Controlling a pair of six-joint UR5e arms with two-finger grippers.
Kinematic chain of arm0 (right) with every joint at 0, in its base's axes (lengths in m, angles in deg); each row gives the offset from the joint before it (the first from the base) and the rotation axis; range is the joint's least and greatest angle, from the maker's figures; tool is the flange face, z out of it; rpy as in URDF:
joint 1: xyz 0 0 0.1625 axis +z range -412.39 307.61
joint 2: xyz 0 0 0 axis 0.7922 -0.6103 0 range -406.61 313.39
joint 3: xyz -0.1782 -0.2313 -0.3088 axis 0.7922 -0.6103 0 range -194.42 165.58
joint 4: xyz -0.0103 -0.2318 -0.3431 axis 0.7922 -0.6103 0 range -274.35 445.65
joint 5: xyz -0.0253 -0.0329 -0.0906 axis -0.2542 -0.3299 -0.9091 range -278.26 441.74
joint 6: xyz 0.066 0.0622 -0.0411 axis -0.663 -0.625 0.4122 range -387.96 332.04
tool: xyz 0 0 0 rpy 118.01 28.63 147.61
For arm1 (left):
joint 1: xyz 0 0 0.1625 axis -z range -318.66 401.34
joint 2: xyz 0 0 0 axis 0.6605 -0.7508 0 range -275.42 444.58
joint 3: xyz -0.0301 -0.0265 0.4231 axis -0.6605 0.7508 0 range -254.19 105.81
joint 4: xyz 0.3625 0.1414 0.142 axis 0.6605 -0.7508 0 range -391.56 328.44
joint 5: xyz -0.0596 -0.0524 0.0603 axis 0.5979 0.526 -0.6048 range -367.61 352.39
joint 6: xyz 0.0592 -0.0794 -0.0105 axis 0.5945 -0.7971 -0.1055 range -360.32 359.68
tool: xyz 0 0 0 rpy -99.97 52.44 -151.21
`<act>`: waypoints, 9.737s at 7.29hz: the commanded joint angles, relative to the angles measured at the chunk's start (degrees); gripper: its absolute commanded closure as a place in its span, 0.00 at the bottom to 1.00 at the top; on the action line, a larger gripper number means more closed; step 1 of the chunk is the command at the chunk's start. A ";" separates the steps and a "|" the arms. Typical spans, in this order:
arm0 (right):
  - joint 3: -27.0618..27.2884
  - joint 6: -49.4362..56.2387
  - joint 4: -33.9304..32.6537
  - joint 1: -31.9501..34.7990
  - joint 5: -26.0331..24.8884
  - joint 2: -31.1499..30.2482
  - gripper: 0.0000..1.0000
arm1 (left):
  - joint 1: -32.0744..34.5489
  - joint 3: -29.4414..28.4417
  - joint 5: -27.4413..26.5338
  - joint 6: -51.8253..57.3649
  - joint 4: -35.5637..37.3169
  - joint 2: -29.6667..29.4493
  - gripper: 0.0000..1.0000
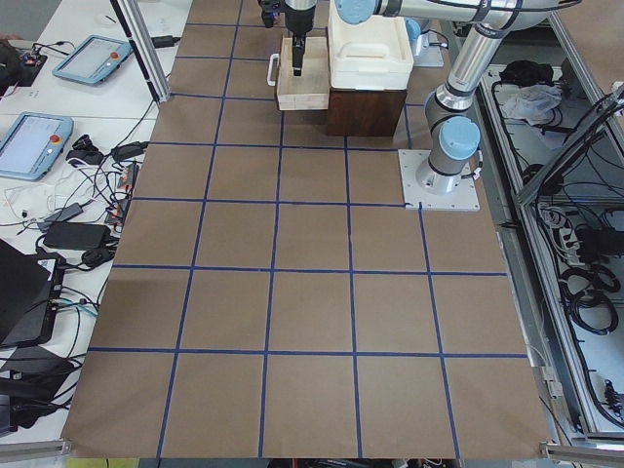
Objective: Put scissors in drawer and close it
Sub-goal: 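Lower the right gripper and close it on the scissors blades, then lift the scissors with the right gripper and carry them over the drawer, then lower the scissors into the drawer and open the right gripper, then raise the right gripper away while the left arm swings over the drawer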
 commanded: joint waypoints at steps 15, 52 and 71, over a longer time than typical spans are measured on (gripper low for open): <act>-0.52 -7.30 20.23 5.25 3.68 -24.90 1.00 | 0.00 0.00 0.00 0.00 0.00 -0.02 0.00; -1.05 -54.52 19.29 49.69 1.30 -22.98 0.00 | 0.00 -1.13 0.00 1.85 0.26 -2.03 0.00; -0.08 -122.46 34.95 31.82 1.56 -41.72 0.00 | 16.70 -20.83 1.14 -14.15 16.09 -42.55 0.00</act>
